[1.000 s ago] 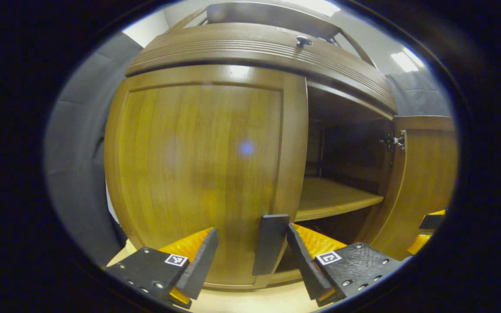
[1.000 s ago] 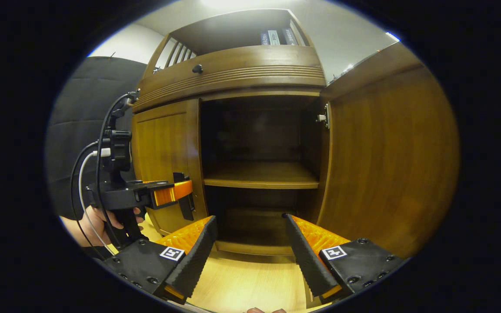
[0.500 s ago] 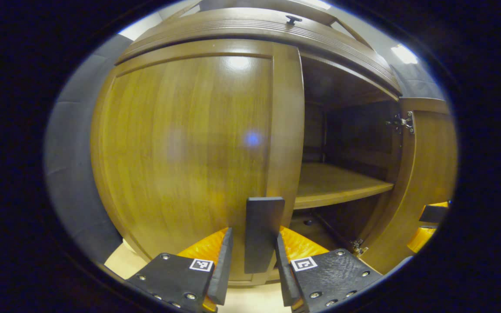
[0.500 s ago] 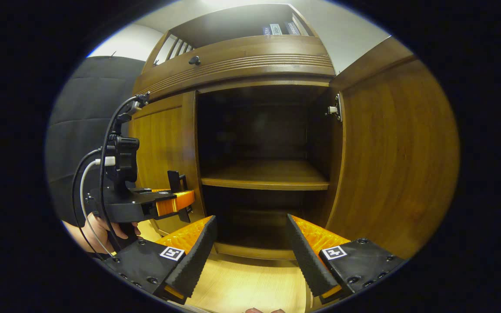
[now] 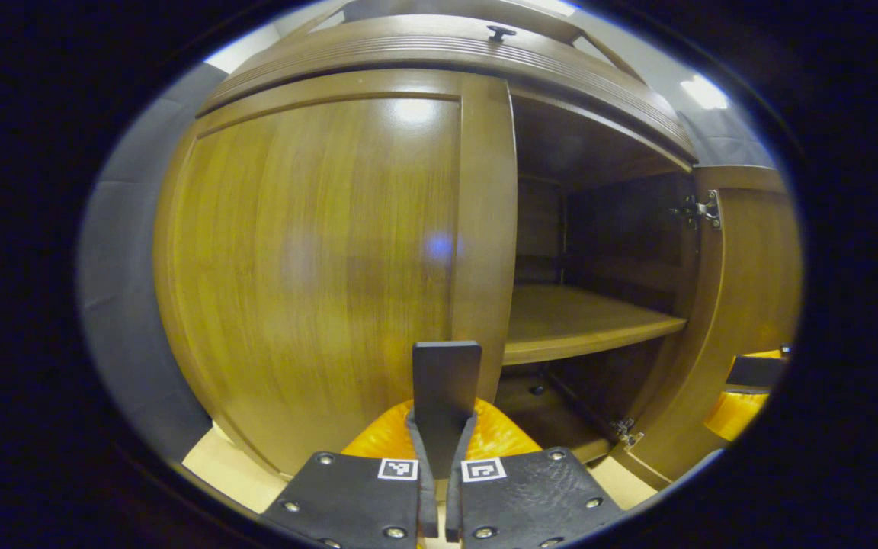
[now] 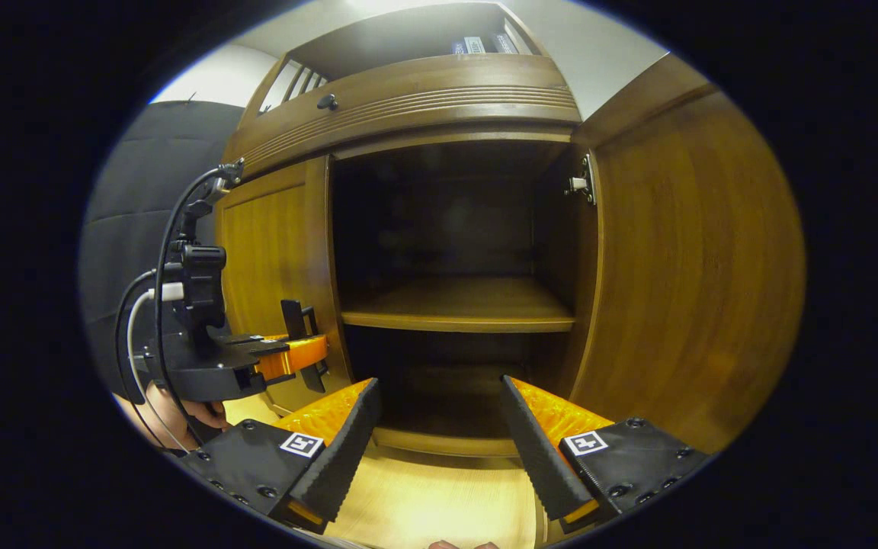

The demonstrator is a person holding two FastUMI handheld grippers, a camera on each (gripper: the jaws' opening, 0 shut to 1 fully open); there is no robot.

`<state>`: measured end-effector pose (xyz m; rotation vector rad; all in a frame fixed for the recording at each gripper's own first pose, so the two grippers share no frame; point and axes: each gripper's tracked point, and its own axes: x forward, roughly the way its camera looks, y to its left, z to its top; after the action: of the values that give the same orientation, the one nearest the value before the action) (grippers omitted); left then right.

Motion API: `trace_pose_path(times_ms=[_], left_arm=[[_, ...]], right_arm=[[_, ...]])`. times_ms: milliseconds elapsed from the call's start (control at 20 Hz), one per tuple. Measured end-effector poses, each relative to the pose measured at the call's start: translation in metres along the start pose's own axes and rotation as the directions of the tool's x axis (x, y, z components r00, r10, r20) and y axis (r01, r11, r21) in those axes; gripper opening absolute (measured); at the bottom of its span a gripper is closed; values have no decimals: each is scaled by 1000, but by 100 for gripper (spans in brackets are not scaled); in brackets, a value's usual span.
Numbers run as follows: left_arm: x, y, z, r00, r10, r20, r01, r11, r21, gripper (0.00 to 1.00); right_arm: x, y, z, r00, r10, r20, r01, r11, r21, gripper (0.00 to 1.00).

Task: Open the right door of the double-door shoe cabinet with the right hand, and open the left door with the left hand.

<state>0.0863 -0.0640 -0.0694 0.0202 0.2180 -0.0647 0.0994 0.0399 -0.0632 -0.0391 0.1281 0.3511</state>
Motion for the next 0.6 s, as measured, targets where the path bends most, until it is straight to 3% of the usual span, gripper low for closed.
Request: trace_pose_path(times_ms=[100,150,600], left_arm=[[0,3,0,1000,2,-5,-2,1000,3,6],[-1,2,0,1000,5,-5,-5,1000,1,5],[-14,0,1,999,-42,-20,42,999,0,6]], right_arm=[[-1,1,0,1000,-1,0,1,1000,3,94],[-3,2,0,1000,0,0,0,1000,4,99],[-20,5,-5,999,-38,-3,38,999,16,94]])
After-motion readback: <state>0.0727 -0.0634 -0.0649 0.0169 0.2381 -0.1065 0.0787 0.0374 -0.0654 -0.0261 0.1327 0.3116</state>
